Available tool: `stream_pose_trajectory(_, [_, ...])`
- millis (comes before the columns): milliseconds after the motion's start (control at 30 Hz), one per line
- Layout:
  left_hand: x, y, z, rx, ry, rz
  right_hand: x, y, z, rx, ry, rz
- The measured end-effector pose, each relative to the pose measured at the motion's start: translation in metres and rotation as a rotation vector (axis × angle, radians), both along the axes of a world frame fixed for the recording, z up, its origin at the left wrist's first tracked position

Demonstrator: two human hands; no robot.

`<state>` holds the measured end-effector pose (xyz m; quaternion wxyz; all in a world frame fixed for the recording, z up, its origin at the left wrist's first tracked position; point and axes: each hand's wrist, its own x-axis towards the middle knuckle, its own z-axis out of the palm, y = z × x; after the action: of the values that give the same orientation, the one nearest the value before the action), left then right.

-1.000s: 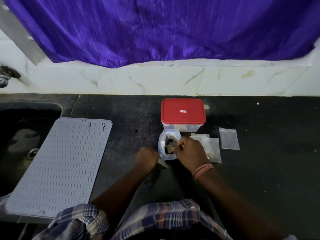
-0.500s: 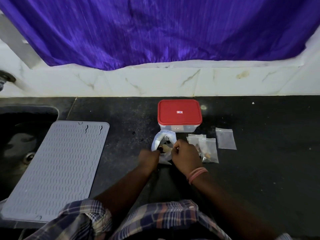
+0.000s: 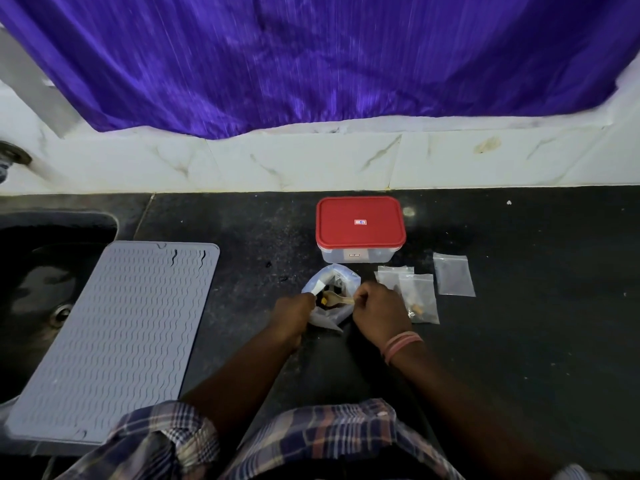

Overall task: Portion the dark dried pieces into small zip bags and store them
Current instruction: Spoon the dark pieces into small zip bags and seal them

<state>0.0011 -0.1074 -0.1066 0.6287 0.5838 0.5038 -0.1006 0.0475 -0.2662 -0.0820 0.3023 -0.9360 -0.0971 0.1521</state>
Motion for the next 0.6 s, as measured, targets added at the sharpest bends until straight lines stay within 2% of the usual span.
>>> stream_pose_trajectory(167, [0.001,0.002,-0.001,-0.009,-0.009,0.005,0.0,0.0,-0.005,0.075,0.146,-0.061])
stream_pose_trajectory(333, [0.003,0.003,-0.005,0.031,0.005,-0.021,0.002,0.001,-0.011,0.21,0.305,-0.306])
stream_pose_trajectory(600, [-0.001,0.014,0.012,-0.007,-0.119,0.04,0.011,-0.009,-0.009,0.325,0.363,-0.405])
